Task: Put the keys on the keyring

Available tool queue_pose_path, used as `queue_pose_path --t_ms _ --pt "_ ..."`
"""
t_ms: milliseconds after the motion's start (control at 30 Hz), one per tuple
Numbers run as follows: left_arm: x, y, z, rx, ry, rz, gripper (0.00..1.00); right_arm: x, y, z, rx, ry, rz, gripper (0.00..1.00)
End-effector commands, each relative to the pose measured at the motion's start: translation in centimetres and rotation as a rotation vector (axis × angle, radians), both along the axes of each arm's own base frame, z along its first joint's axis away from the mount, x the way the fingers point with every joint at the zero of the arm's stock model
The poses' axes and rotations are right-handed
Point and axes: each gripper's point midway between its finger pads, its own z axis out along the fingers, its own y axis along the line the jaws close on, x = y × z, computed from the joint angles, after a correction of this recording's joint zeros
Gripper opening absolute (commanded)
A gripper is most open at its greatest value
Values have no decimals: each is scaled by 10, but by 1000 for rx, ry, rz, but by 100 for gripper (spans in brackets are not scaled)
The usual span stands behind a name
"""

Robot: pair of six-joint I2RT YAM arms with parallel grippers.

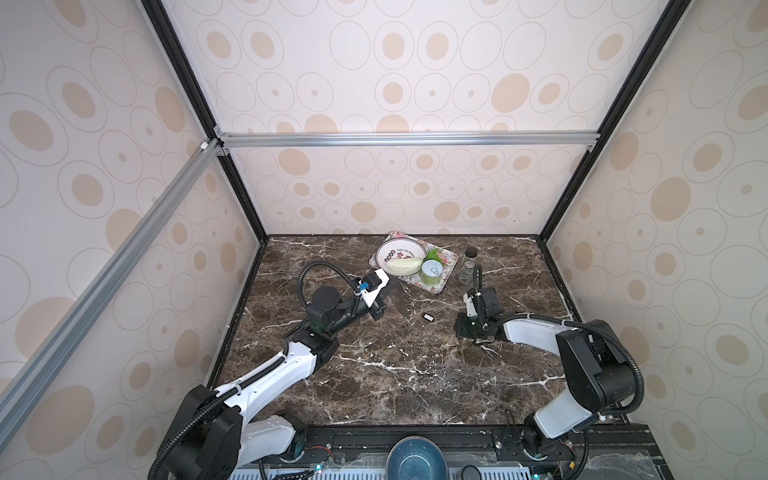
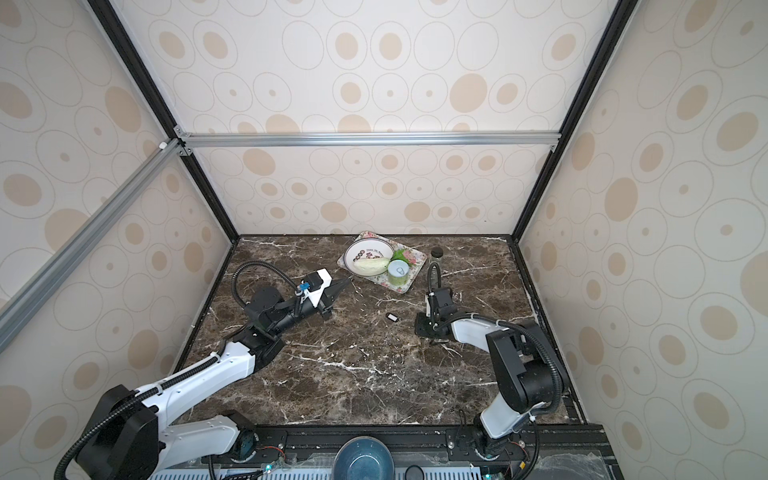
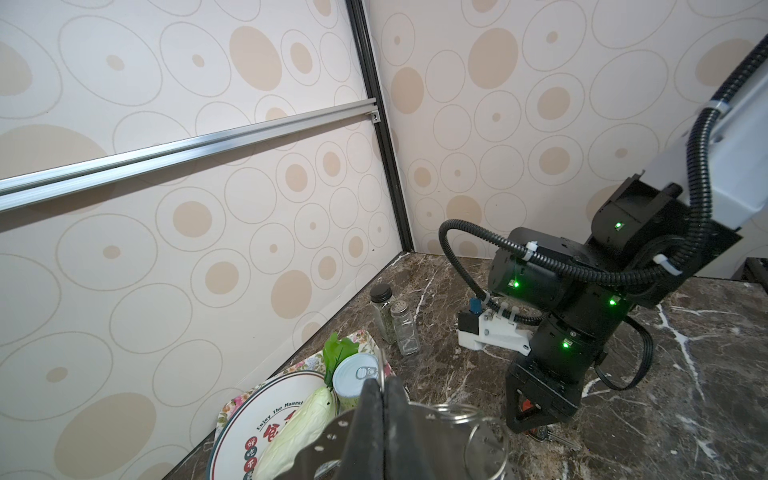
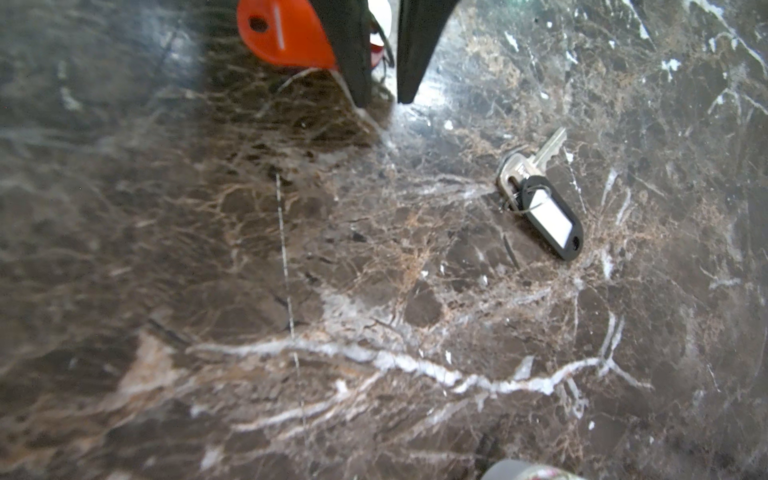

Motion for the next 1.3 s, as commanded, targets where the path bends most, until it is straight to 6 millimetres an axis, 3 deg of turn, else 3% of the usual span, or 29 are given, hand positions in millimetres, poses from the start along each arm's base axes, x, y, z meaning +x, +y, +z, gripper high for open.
queue_pose_path --t_ms 0,233,567,733,967,1100,1267 --pt "-6 3 26 -47 -76 -10 0 -7 -5 1 -10 3 1 17" --pt "-6 3 26 -46 -76 -9 0 -6 -4 1 -12 6 3 13" --pt "-6 3 26 -47 -75 -9 0 -11 -6 2 -16 -3 9 15" --pt "-6 3 27 -47 -78 -11 0 -11 -6 1 -16 -1 8 7" --pt "-7 3 26 -47 -77 -14 0 -13 -8 3 -20 -5 0 4" --pt "-6 2 25 -46 -73 -13 0 -5 -6 22 3 -73 -3 0" --pt "-7 0 26 -47 -74 -25 0 5 4 75 67 -277 28 0"
